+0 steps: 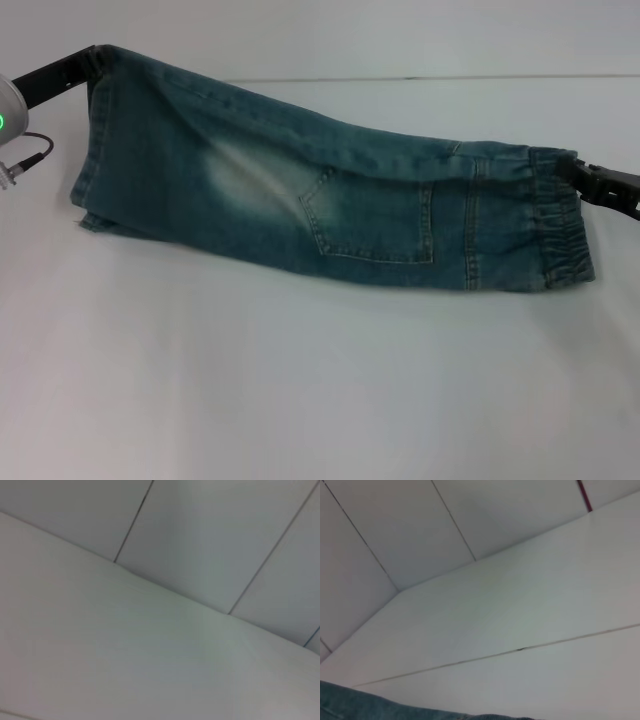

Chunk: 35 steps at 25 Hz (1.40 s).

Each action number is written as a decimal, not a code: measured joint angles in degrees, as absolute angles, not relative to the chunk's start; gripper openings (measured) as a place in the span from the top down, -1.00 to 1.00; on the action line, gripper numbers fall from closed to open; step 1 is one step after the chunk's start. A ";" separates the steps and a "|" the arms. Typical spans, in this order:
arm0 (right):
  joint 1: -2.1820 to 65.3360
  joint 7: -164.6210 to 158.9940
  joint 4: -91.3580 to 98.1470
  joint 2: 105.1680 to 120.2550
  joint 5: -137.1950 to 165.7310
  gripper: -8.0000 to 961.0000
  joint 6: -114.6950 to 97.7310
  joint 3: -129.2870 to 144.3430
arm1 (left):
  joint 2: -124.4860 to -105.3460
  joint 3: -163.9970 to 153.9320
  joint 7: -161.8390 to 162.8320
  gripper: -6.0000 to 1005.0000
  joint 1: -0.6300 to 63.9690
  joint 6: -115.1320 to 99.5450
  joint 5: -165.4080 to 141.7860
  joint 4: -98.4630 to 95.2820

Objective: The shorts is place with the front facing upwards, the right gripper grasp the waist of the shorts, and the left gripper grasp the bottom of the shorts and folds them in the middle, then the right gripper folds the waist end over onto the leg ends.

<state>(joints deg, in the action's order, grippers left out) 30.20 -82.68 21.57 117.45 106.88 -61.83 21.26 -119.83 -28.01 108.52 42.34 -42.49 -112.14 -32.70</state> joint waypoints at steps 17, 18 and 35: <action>30.56 -86.85 21.84 116.87 106.97 0.47 -59.89 26.68 | -120.12 -32.46 109.02 0.68 42.65 -37.60 -112.23 -31.01; 30.46 -86.94 21.88 116.84 106.97 0.43 -59.89 26.90 | -120.03 -32.44 109.04 0.61 42.64 -37.57 -112.23 -30.69; 28.09 -99.57 27.47 111.66 107.85 -0.96 -66.18 35.02 | -119.44 -31.91 108.83 -0.87 39.91 -49.85 -112.14 -33.00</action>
<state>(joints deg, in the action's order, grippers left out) 28.09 -99.57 27.47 111.66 107.85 -66.18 35.02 -119.44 -31.91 108.83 39.91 -49.85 -112.14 -33.00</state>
